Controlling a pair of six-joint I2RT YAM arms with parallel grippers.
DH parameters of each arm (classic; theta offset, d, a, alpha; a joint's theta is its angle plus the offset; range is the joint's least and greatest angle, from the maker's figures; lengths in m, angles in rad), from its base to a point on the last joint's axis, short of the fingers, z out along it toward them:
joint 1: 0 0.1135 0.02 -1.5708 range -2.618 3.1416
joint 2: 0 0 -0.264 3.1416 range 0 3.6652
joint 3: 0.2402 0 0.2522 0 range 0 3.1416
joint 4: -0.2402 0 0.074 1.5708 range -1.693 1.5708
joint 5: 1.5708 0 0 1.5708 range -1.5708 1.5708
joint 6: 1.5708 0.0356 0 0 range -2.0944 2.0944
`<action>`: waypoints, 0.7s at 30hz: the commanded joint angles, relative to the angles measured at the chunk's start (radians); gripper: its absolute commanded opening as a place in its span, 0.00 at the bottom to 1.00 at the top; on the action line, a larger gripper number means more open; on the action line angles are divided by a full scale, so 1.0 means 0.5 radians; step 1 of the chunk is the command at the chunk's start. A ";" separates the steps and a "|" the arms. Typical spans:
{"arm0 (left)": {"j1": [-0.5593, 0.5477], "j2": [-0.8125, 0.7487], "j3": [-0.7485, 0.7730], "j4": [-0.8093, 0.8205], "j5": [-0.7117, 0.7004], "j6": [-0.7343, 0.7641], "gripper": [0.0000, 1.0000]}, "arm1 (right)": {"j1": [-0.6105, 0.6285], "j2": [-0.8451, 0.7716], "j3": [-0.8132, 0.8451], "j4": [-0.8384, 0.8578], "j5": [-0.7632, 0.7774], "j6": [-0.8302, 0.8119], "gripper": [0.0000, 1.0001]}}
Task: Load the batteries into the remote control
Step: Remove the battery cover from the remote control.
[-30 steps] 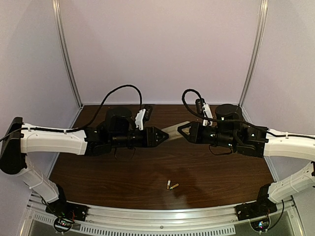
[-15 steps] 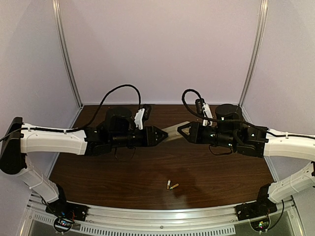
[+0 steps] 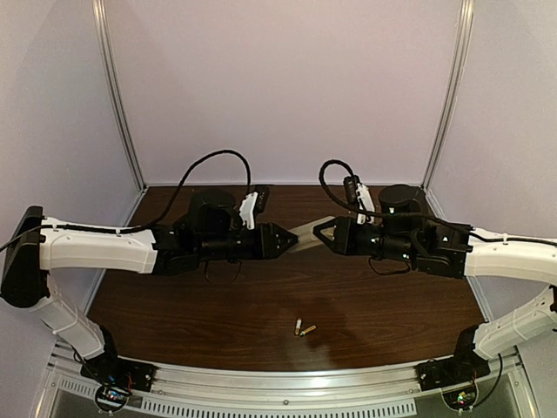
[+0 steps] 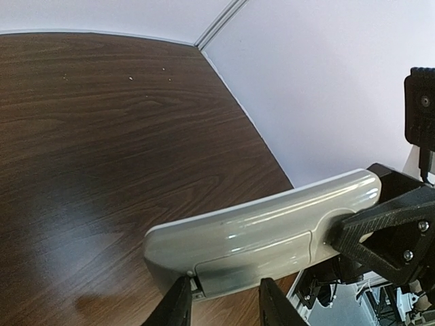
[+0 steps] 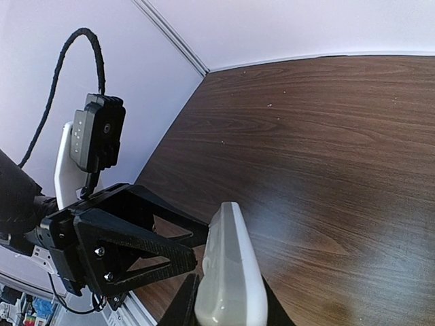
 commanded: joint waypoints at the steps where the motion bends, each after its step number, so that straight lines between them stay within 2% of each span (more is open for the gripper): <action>1: 0.009 0.078 0.067 0.118 0.159 0.018 0.35 | 0.011 0.013 0.034 0.183 -0.129 0.014 0.00; 5: 0.011 0.083 0.063 0.200 0.254 0.037 0.33 | 0.010 0.019 0.030 0.208 -0.119 0.018 0.00; 10: 0.008 0.054 -0.022 0.485 0.467 0.044 0.30 | 0.008 0.030 0.018 0.207 -0.078 0.005 0.00; 13: 0.008 0.003 -0.066 0.563 0.488 0.053 0.29 | 0.005 0.029 0.013 0.174 -0.029 -0.002 0.00; 17: 0.007 -0.068 -0.098 0.488 0.391 0.075 0.33 | 0.005 0.004 0.018 0.099 0.070 -0.022 0.00; 21: 0.008 -0.181 -0.181 0.372 0.100 0.053 0.36 | 0.000 -0.034 0.011 0.068 0.180 -0.015 0.00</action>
